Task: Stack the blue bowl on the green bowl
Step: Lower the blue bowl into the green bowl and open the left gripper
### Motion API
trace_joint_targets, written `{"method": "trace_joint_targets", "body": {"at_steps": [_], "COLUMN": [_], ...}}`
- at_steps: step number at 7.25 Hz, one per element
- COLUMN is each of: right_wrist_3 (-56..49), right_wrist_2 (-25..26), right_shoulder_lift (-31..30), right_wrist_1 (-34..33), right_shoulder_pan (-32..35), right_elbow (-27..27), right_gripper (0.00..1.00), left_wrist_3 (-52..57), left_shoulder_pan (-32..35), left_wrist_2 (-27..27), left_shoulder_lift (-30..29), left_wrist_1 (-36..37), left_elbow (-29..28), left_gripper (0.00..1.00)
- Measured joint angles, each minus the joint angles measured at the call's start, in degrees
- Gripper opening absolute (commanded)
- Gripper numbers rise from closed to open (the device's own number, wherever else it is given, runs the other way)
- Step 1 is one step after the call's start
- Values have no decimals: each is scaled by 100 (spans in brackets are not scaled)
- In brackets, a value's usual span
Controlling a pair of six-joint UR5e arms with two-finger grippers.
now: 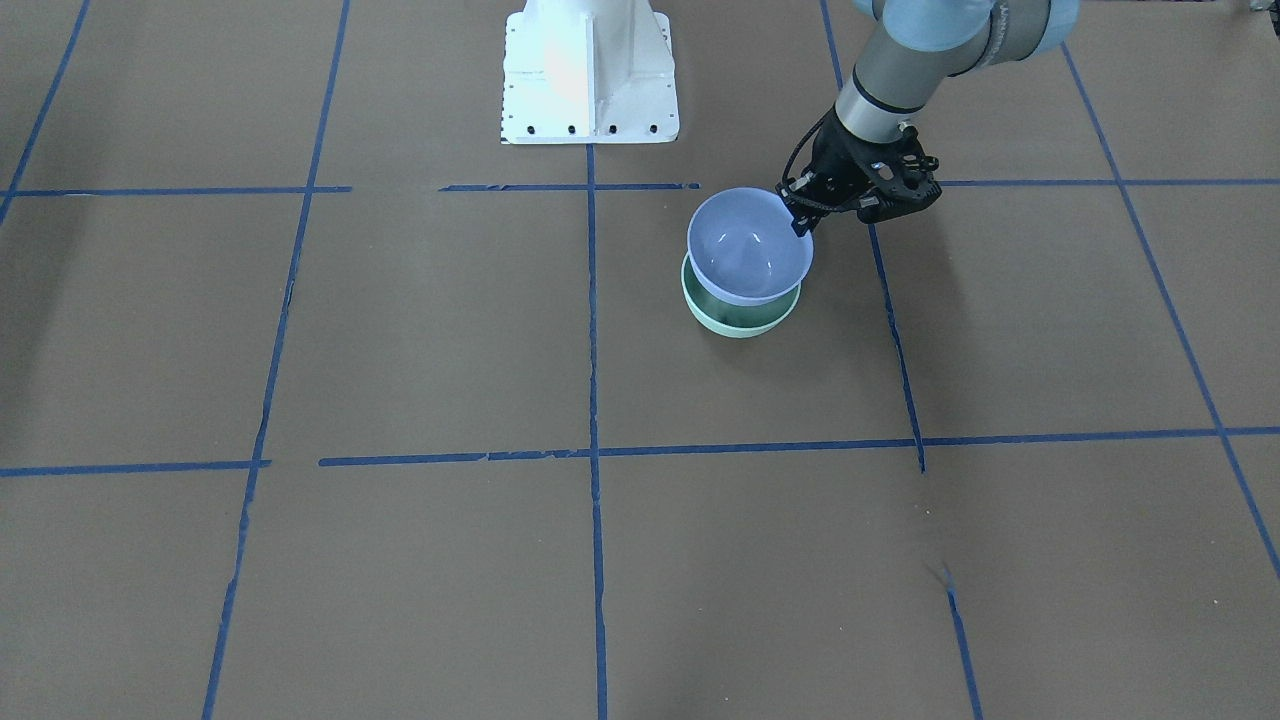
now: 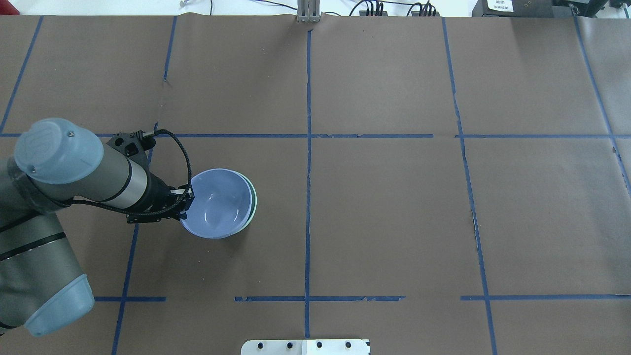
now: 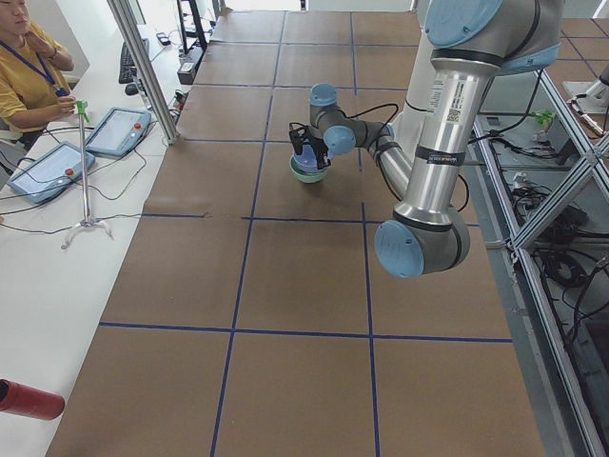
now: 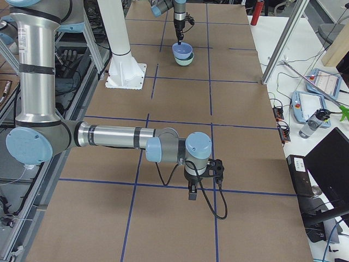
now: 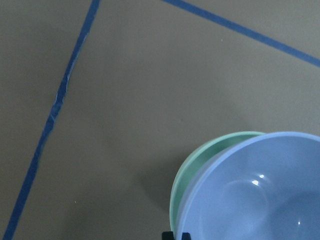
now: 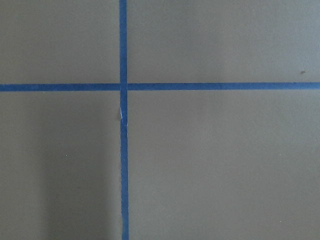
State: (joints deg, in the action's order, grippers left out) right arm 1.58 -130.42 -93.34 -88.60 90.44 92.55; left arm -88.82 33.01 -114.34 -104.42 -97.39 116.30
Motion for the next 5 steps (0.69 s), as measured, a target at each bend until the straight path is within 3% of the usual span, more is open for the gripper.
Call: {"method": "trace_joint_targets", "body": {"at_steps": [1, 2, 3, 5], "right_wrist_3": [0, 0, 0, 0], "right_wrist_2": [1, 4, 6, 7], "right_shoulder_lift": [0, 0, 0, 0], "right_wrist_1": [1, 1, 1, 1], "right_shoulder_pan": [0, 0, 0, 0], "right_elbow": [0, 0, 0, 0], "right_gripper": [100, 100, 100, 100], "left_wrist_3": [-53, -73, -79, -96], "left_shoulder_pan": [-70, -97, -106, -98], "left_wrist_2": [87, 126, 141, 191], "left_shoulder_lift": [-64, -136, -182, -196], "left_wrist_1": [-11, -20, -25, -27], "left_elbow": [-111, -203, -243, -256], "left_gripper": [0, 7, 99, 100]}}
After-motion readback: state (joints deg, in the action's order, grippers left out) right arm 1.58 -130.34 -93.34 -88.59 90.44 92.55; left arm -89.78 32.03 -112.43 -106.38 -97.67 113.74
